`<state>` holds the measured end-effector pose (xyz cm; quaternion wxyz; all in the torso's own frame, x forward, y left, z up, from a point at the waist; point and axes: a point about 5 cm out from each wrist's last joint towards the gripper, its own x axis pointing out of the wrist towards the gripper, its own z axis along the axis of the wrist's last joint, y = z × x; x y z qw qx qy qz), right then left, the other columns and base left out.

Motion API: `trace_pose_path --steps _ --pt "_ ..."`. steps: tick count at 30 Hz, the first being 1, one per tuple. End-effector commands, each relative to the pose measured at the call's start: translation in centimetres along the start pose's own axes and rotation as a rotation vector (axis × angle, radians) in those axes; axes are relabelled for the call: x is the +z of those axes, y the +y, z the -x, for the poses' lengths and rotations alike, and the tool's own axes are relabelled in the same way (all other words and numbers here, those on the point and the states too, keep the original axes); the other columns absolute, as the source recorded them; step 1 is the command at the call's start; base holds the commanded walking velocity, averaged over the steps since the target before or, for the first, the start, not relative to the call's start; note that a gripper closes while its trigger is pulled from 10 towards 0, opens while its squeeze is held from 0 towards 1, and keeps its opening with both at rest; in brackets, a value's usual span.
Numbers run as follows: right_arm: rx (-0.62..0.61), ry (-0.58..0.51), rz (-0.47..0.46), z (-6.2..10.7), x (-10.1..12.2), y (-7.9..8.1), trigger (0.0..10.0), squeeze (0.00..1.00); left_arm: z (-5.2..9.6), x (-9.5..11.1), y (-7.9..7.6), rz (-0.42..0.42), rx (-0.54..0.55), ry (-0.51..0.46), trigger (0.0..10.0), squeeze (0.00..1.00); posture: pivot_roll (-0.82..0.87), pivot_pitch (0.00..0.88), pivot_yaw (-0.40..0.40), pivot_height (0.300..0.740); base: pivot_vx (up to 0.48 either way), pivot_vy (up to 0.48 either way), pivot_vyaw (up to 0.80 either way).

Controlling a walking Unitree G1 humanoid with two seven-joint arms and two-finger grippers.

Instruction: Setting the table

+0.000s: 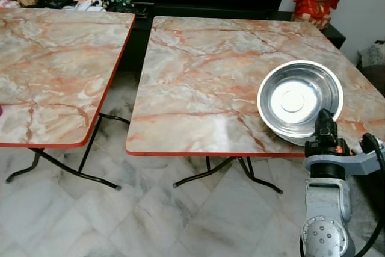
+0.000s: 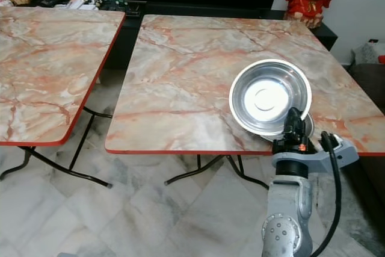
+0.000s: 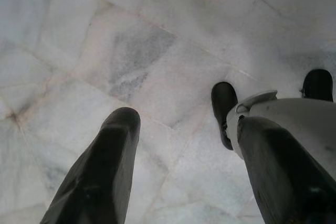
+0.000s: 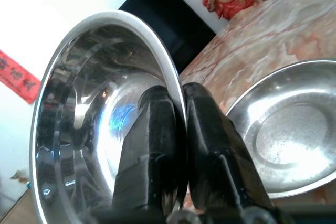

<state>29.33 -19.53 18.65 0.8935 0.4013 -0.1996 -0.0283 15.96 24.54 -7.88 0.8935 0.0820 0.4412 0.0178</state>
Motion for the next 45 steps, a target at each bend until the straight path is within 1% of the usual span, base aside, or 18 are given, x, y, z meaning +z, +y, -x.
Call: trace_pose_path --steps 1,9,14,20,25,35,45 --pt "0.012 -0.008 0.000 -0.3 0.0 0.5 10.0 0.00 0.3 -1.0 0.0 -0.007 -0.002 0.033 10.0 0.00 -0.02 0.134 -0.028 0.740 0.000 0.000 0.00" --pt "0.015 -0.009 0.000 -0.3 0.0 0.5 10.0 0.00 0.2 -0.9 0.0 -0.009 -0.008 0.032 10.0 0.00 -0.02 0.134 -0.030 0.740 0.000 0.000 0.00" --pt "-0.037 0.005 0.009 -0.2 -0.2 0.0 10.0 0.00 0.2 -0.9 -0.1 -0.011 -0.007 0.034 10.0 0.00 -0.02 0.135 -0.033 0.740 0.263 0.000 0.00" --pt "-0.041 0.003 0.007 -0.3 -0.3 -0.1 10.0 0.00 0.2 -0.9 -0.1 -0.012 -0.005 0.034 10.0 0.00 -0.02 0.136 -0.032 0.740 0.274 0.000 -0.75" --pt "-0.047 -0.015 0.000 -0.2 -0.2 -0.1 10.0 0.00 0.3 -1.1 0.0 -0.012 -0.002 0.039 10.0 0.00 -0.02 0.137 -0.030 0.740 0.294 0.000 0.00" --pt "-0.051 -0.011 0.005 -0.2 -0.4 -0.1 10.0 0.00 0.3 -1.1 0.0 -0.015 -0.002 0.038 10.0 0.00 -0.02 0.137 -0.031 0.740 0.290 0.000 0.00" --pt "-0.165 0.031 0.040 -0.3 -1.4 -1.3 10.0 0.00 0.3 -1.2 -0.1 -0.011 -0.007 0.044 10.0 0.00 -0.01 0.138 -0.033 0.740 0.000 0.000 0.00"
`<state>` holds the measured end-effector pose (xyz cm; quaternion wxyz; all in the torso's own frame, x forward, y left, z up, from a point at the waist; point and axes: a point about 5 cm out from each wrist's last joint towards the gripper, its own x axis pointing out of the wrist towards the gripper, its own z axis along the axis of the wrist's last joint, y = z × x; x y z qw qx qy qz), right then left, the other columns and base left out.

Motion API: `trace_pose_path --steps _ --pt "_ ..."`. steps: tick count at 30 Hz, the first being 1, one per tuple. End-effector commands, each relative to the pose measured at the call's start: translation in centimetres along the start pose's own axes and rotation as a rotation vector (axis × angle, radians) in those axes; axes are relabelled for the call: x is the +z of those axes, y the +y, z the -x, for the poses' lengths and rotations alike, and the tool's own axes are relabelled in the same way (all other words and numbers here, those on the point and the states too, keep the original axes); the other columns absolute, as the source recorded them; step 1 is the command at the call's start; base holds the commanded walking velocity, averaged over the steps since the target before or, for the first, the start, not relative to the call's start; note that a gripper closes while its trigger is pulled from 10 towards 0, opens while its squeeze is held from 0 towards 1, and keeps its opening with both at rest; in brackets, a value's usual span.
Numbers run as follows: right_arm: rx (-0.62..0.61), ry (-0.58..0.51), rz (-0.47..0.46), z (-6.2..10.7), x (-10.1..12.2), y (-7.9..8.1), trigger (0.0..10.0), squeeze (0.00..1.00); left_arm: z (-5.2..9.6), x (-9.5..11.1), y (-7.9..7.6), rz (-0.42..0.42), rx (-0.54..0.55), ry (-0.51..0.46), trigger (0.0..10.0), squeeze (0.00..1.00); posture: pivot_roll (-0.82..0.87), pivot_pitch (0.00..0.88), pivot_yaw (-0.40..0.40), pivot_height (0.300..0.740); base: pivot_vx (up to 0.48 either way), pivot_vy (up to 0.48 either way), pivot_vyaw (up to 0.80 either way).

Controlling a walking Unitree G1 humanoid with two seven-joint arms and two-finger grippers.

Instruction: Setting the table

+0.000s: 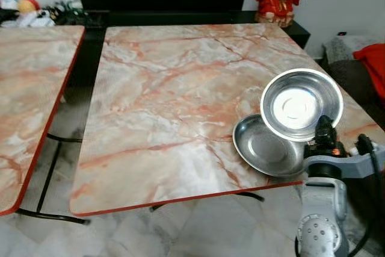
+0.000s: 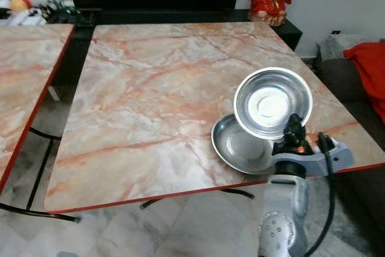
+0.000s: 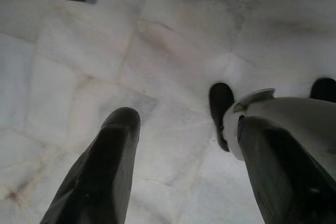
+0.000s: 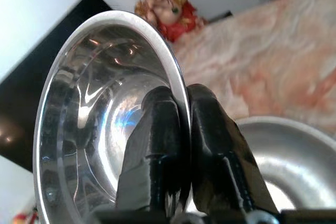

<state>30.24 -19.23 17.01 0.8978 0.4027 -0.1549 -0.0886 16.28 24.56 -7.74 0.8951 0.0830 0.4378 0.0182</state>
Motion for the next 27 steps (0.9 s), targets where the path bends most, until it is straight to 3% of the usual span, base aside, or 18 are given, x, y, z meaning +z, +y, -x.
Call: trace_pose_path --steps 1,7,12,15,27 --pt "-0.034 0.005 0.010 -0.2 -0.1 -0.3 10.0 0.00 0.4 -1.6 -0.2 -0.010 -0.011 0.052 10.0 0.00 -0.01 0.138 -0.033 0.740 0.000 0.000 0.00" --pt "-0.117 0.051 0.022 -0.4 -1.0 -0.9 10.0 0.00 0.4 -1.6 -0.3 -0.012 -0.014 0.052 10.0 0.00 -0.02 0.139 -0.032 0.740 0.000 0.000 0.00" --pt "-0.161 0.137 0.089 0.4 -2.1 -1.7 10.0 0.00 0.4 -1.4 -0.3 -0.016 -0.015 0.048 10.0 0.00 -0.02 0.143 -0.030 0.740 0.000 0.000 0.00" --pt "-0.234 0.127 0.046 0.6 -1.9 -3.1 10.0 0.00 0.4 -1.5 -0.3 -0.020 -0.017 0.051 10.0 0.00 -0.02 0.145 -0.028 0.740 0.000 0.000 0.00" --pt "-0.241 0.133 0.007 -1.4 -2.1 -2.2 10.0 0.00 0.3 -1.4 -0.3 -0.018 -0.017 0.049 10.0 0.00 -0.02 0.144 -0.025 0.740 0.000 0.000 0.00"
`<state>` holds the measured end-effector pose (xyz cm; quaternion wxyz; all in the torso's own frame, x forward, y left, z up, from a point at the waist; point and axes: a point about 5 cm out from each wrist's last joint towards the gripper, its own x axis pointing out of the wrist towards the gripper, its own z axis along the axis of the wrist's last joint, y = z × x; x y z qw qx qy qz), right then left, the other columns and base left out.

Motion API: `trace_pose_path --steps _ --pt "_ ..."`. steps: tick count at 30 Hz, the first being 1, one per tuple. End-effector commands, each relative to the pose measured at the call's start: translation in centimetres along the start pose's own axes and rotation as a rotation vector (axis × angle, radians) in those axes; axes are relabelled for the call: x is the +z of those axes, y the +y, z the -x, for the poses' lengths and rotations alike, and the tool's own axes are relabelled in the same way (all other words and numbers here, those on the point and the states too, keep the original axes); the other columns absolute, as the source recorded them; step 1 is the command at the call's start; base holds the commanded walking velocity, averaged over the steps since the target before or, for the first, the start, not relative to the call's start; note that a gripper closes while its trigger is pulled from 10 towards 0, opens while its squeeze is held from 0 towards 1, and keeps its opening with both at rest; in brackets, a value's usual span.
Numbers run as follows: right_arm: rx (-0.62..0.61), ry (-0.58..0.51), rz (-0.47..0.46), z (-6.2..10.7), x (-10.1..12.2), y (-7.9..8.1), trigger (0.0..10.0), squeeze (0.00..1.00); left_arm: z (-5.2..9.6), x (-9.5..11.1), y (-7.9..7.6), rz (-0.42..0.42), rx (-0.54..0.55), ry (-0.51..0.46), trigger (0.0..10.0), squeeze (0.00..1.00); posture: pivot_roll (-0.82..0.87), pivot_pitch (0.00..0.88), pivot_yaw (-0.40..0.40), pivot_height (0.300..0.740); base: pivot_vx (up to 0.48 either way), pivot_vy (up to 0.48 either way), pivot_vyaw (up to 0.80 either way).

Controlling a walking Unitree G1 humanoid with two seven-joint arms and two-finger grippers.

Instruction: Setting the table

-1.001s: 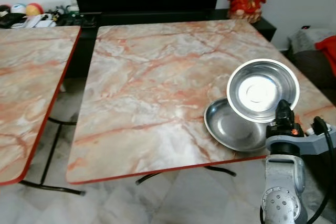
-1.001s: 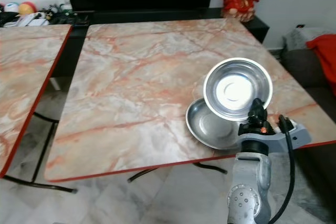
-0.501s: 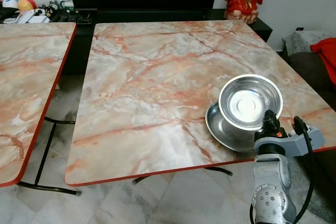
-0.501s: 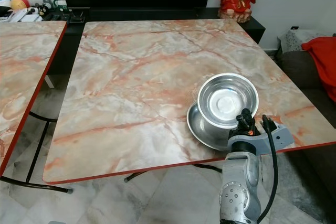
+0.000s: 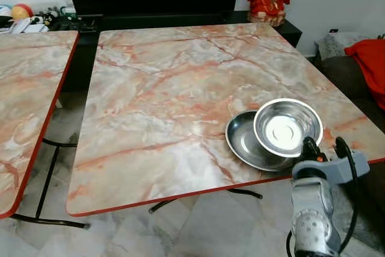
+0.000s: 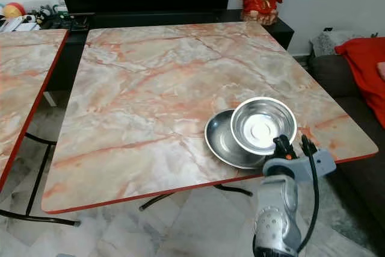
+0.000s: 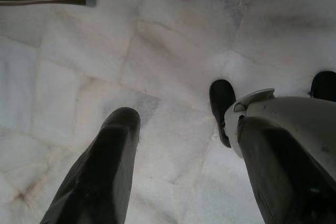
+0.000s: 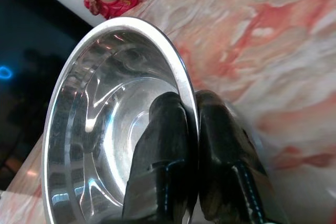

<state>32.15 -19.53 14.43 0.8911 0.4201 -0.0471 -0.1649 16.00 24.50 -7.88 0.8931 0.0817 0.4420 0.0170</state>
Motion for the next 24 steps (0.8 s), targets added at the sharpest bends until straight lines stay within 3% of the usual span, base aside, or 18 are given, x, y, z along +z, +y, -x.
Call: trace_pose_path --steps 1,17,24 --pt "-0.010 -0.001 0.000 -0.1 0.0 -0.1 10.0 0.00 0.3 -1.1 -0.2 -0.018 -0.013 0.040 10.0 0.00 -0.02 0.144 -0.025 0.740 0.000 0.000 0.00" --pt "0.011 0.140 0.062 -0.4 -2.5 0.0 10.0 0.00 0.3 -1.2 -0.1 -0.018 -0.013 0.041 10.0 0.00 -0.01 0.144 -0.025 0.740 0.000 0.000 0.00" --pt "0.017 0.141 0.057 -0.5 -2.6 0.1 10.0 0.00 0.3 -1.1 -0.2 -0.018 -0.016 0.040 10.0 0.00 -0.01 0.142 -0.025 0.740 0.000 0.000 0.00"
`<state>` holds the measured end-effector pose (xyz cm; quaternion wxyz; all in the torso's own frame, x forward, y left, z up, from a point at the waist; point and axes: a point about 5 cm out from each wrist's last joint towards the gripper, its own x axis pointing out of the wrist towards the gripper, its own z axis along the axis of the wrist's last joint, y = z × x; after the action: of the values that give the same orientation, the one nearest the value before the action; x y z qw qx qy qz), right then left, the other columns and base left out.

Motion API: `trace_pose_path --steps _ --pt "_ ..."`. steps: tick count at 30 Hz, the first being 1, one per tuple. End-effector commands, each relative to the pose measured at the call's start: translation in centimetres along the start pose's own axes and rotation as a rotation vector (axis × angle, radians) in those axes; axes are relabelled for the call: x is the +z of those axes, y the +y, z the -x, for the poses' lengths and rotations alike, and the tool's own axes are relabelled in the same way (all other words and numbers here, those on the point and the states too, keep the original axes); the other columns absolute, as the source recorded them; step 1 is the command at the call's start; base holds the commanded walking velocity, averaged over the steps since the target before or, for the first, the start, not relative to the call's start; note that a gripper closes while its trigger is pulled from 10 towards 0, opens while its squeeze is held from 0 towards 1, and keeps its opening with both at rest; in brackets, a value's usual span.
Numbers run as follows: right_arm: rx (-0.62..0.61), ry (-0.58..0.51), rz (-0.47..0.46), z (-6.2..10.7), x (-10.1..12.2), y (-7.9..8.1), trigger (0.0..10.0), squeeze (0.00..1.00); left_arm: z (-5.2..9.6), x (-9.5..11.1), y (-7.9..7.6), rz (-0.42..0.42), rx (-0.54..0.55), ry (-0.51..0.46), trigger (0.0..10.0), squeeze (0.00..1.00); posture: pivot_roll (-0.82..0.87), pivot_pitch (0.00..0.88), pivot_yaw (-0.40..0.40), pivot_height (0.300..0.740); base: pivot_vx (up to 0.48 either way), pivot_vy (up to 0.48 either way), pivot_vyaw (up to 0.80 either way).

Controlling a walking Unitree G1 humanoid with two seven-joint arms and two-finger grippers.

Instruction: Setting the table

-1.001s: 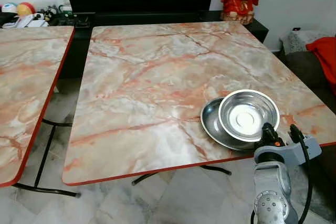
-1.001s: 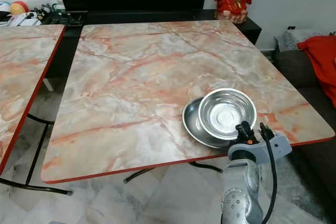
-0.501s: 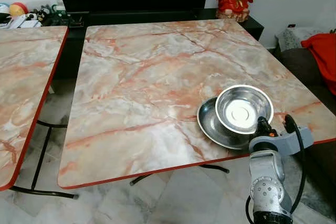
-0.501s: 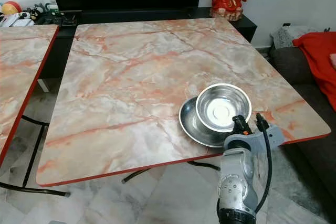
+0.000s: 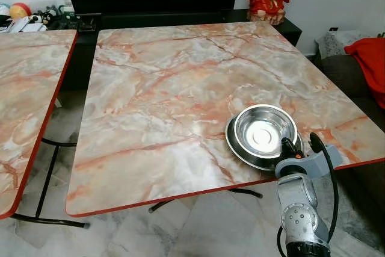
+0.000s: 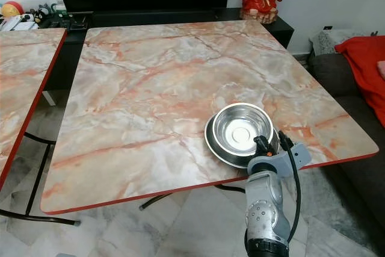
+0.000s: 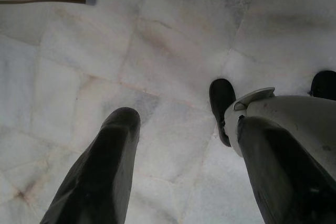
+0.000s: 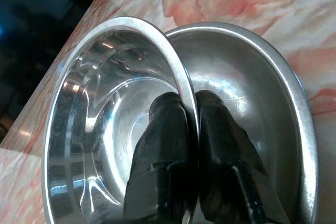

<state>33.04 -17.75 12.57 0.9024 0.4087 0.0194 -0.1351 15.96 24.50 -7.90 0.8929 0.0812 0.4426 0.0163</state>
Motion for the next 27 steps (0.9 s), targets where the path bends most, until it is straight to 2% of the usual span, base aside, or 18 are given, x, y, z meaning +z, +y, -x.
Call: trace_pose_path --steps 1,8,9,10,11,15,17,18,20,27 --pt "0.014 0.003 0.010 -0.17 0.14 0.22 10.0 0.00 0.25 -1.09 -0.21 -0.019 -0.014 0.039 10.0 0.00 -0.01 0.141 -0.026 0.740 0.000 0.000 0.00" --pt "0.013 0.026 0.017 -0.13 -0.38 0.15 10.0 0.00 0.26 -1.14 -0.21 -0.019 -0.013 0.041 10.0 0.00 -0.01 0.143 -0.026 0.740 0.000 0.000 0.00" --pt "0.014 0.028 0.014 -0.11 -0.42 0.16 10.0 0.22 0.25 -1.13 -0.26 -0.019 -0.015 0.041 10.0 0.00 -0.01 0.143 -0.026 0.740 0.000 0.000 0.00" --pt "0.015 0.029 0.013 -0.11 -0.42 0.17 10.0 0.22 0.25 -1.12 -0.30 -0.018 -0.016 0.040 10.0 0.00 -0.01 0.143 -0.026 0.740 0.000 0.000 0.00" --pt "0.015 0.030 0.012 -0.11 -0.44 0.18 10.0 0.59 0.24 -1.11 -0.32 -0.018 -0.016 0.040 10.0 0.00 -0.01 0.143 -0.027 0.740 0.000 0.000 0.00" --pt "0.022 0.036 0.054 -0.14 -0.54 0.17 10.0 0.57 0.23 -1.09 -0.37 -0.018 -0.018 0.039 10.0 0.00 -0.01 0.143 -0.027 0.740 0.000 0.000 0.00" --pt "0.019 0.038 0.044 -0.13 -0.56 0.17 10.0 0.54 0.23 -1.08 -0.35 -0.019 -0.018 0.039 10.0 0.00 -0.01 0.145 -0.026 0.740 0.000 0.000 0.00" --pt "0.018 0.038 0.042 -0.13 -0.56 0.16 10.0 0.42 0.23 -1.07 -0.34 -0.019 -0.017 0.038 10.0 0.00 -0.01 0.145 -0.026 0.740 0.000 0.000 0.00" --pt "0.012 0.036 0.042 -0.12 -0.54 0.08 10.0 0.00 0.23 -1.07 -0.34 -0.018 -0.016 0.038 10.0 0.00 -0.01 0.145 -0.026 0.740 0.000 0.000 0.00" --pt "0.017 0.036 0.042 -0.09 -0.58 0.20 10.0 0.00 0.22 -1.07 -0.39 -0.018 -0.018 0.038 10.0 0.00 -0.01 0.143 -0.027 0.740 0.000 0.000 0.00"
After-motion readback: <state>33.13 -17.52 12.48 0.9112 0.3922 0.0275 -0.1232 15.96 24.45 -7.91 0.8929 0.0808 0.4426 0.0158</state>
